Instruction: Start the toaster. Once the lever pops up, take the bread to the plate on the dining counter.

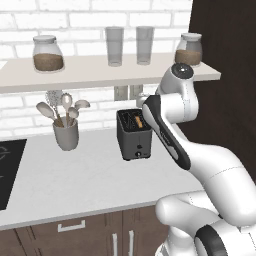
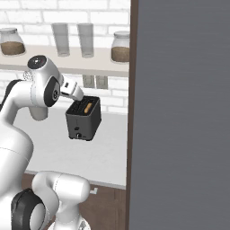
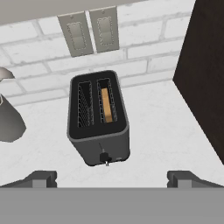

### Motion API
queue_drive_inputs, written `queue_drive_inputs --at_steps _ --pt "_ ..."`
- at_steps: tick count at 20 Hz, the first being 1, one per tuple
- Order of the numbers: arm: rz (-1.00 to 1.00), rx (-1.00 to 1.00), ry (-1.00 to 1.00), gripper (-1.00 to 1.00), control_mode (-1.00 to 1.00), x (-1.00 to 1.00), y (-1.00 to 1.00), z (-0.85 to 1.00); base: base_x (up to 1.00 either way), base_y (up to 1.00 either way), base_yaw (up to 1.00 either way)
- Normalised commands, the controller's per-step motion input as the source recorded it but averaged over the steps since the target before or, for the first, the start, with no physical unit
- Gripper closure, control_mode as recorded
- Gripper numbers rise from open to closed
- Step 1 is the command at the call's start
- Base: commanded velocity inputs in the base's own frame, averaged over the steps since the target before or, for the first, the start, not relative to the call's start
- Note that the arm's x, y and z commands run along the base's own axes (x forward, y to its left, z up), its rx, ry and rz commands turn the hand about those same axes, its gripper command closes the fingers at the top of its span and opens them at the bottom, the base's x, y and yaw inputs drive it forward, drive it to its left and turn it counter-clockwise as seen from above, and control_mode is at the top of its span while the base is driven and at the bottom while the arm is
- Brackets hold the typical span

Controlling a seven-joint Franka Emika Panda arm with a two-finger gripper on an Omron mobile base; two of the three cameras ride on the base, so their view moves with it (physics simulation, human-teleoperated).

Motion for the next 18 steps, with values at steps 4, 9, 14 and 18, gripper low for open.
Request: queue_drive_inputs --at_steps 4,9,14,18 --pt "0.00 0.00 0.00 -1.00 -1.00 0.00 0.00 0.00 0.00 0.00 0.00" --pt "0.00 0.00 0.00 -1.00 -1.00 0.00 0.00 0.00 0.00 0.00 0.00" --pt "0.00 0.00 0.00 -1.00 -1.00 0.00 0.00 0.00 0.00 0.00 0.00" --pt "0.00 0.00 0.00 -1.00 -1.00 0.00 0.00 0.00 0.00 0.00 0.00"
